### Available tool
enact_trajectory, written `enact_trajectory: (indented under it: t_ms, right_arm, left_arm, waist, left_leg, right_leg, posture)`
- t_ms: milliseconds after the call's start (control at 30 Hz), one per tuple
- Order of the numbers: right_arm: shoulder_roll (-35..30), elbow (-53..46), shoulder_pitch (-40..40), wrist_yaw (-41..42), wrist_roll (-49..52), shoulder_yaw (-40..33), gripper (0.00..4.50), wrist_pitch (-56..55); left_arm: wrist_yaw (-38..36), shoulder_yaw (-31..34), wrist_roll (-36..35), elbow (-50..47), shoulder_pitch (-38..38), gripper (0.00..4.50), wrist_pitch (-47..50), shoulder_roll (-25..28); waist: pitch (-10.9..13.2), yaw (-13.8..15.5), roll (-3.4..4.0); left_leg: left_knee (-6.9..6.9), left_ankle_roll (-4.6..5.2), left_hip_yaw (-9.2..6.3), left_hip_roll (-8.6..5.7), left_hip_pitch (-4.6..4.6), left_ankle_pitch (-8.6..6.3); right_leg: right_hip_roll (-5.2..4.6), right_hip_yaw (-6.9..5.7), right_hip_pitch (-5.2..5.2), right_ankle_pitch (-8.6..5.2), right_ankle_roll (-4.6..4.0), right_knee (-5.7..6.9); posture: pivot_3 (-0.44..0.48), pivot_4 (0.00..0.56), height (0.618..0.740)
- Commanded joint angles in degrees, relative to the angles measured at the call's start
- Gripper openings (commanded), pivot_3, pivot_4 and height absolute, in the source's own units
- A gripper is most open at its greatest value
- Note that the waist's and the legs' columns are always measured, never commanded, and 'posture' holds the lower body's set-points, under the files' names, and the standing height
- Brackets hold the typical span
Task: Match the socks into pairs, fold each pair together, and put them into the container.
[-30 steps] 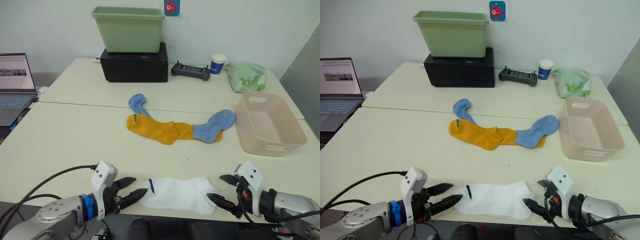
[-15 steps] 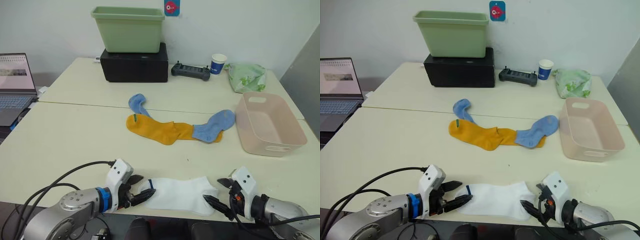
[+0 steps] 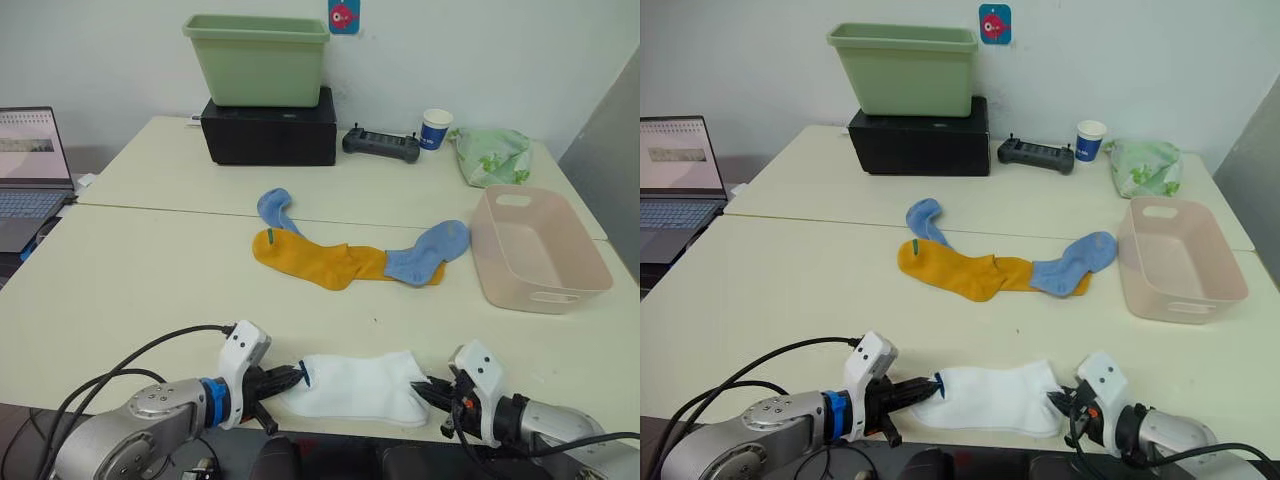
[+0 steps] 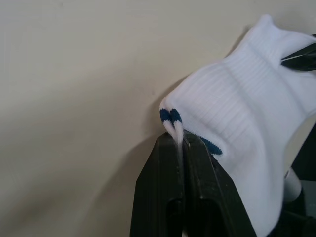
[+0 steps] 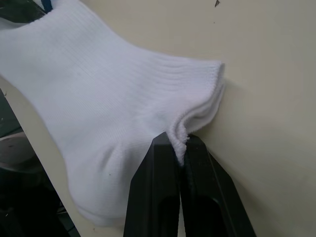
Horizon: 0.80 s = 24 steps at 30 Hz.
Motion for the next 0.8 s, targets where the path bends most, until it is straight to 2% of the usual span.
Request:
enact_trajectory:
  t_ms: [33, 167, 267, 333, 533, 600, 800]
  right_arm:
    - [1.0, -1.9, -3.3, -0.2, 3.2, -2.2, 0.01, 1.6]
    - [2.9, -0.1, -10.4, -1.2, 4.9, -2.1, 0.01, 4.7]
    - [4.2, 3.6, -14.2, -3.0, 2.3, -0.1, 0.01, 5.7]
    - [5.1, 5.6, -15.8, -4.5, 0.7, 0.8, 0.01, 5.7]
    - [6.7, 8.9, -18.6, -6.5, -1.6, 3.1, 0.01, 8.7]
    - [6.7, 9.5, -19.0, -7.2, -2.1, 3.3, 0.56, 10.1]
    - [5.0, 7.5, -19.1, -5.7, -1.9, -0.7, 2.49, 10.3]
  left_arm:
    - [0.9, 4.3, -3.7, -1.2, -3.0, 0.00, 1.6, 0.2]
    - [3.5, 7.1, -6.9, 2.2, -10.3, 0.00, 4.6, -0.5]
    - [4.5, 5.6, -5.4, 5.1, -13.7, 0.00, 5.8, -0.6]
    - [5.4, 4.3, -3.2, 6.7, -13.9, 0.00, 5.7, -0.7]
    - [5.2, 0.7, 1.6, 9.2, -12.4, 0.00, 3.1, -1.7]
    - [4.8, 0.5, 2.5, 9.9, -12.1, 0.00, 1.9, -2.5]
    - [2.6, 1.7, 6.0, 8.3, -10.7, 1.55, -2.2, -0.9]
  waist:
    - [0.0, 0.0, 0.01]
    - [0.0, 0.0, 0.02]
    - [0.0, 0.0, 0.01]
    - [0.0, 0.0, 0.01]
    - [0.0, 0.0, 0.03]
    - [0.0, 0.0, 0.04]
    - [0.0, 0.0, 0.04]
  left_leg:
    - [0.01, 0.00, 0.00, 0.00, 0.01, 0.00]
    - [0.03, 0.00, 0.00, -0.03, 0.00, 0.00]
    - [0.04, 0.00, 0.00, -0.05, 0.00, 0.00]
    - [-0.01, 0.00, 0.02, -0.06, -0.03, 0.00]
    - [0.00, 0.01, -0.24, -0.02, -0.65, 0.00]
    - [0.00, 0.01, -0.27, -0.02, -0.68, 0.00]
    - [0.10, 0.00, -0.23, -0.03, -0.67, 0.01]
  right_leg:
    - [0.00, 0.01, 0.00, 0.00, 0.00, 0.01]
    - [0.01, 0.00, 0.01, 0.02, 0.02, 0.02]
    - [0.05, 0.01, 0.02, 0.07, 0.11, 0.00]
    - [0.05, 0.03, 0.03, 0.20, 0.34, -0.02]
    - [0.13, -0.17, -0.25, 0.30, 0.16, 0.04]
    - [0.12, -0.21, -0.24, 0.30, 0.16, 0.03]
    - [0.10, -0.20, -0.19, 0.28, 0.36, 0.02]
  posture:
    - [0.000, 0.150, 0.719]
    - [0.000, 0.150, 0.719]
    - [0.000, 0.150, 0.719]
    - [0.000, 0.150, 0.719]
    - [0.000, 0.150, 0.719]
    - [0.000, 0.150, 0.719]
    - [0.000, 0.150, 0.719]
